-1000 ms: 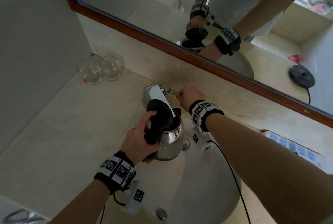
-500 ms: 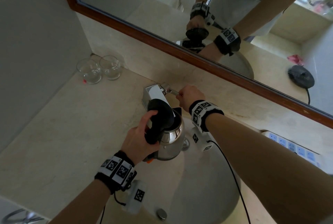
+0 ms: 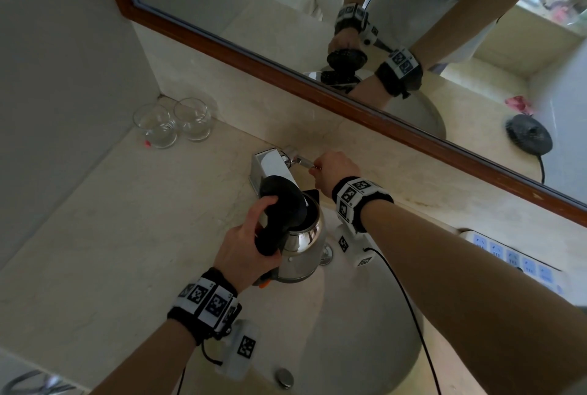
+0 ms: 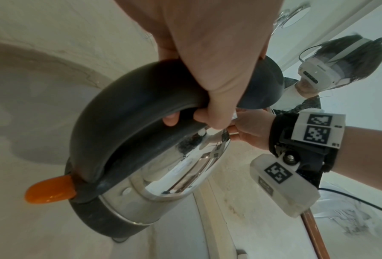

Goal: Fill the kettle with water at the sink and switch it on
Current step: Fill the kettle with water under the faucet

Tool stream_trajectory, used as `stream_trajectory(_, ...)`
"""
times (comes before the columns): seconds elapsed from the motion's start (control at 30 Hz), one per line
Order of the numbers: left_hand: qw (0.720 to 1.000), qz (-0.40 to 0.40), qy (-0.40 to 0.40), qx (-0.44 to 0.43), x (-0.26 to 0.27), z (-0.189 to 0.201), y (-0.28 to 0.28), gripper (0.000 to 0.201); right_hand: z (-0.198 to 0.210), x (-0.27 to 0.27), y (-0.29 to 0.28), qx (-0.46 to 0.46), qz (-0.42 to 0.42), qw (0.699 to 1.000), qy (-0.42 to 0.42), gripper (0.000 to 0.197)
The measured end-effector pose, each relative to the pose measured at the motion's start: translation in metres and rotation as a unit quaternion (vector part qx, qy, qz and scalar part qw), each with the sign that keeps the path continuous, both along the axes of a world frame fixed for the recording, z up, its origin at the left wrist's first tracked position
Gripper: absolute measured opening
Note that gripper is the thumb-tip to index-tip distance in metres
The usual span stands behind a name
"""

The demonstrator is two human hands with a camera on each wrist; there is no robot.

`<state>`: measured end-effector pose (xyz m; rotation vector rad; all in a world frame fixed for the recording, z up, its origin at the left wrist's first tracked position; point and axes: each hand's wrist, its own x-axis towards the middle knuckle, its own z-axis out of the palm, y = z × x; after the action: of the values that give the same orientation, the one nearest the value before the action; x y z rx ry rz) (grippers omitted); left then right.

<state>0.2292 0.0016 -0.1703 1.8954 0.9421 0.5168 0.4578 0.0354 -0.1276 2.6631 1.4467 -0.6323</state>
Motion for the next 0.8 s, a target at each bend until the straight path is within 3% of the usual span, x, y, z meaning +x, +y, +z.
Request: stream_trajectory(0.8,1.0,0.016,-0.001,0.004,0.0003,-0.0041,-0.0034,0.088,0.0001,-0.0001,-0.0003,-0.001,-0.003,1.0,-0.004,0.028)
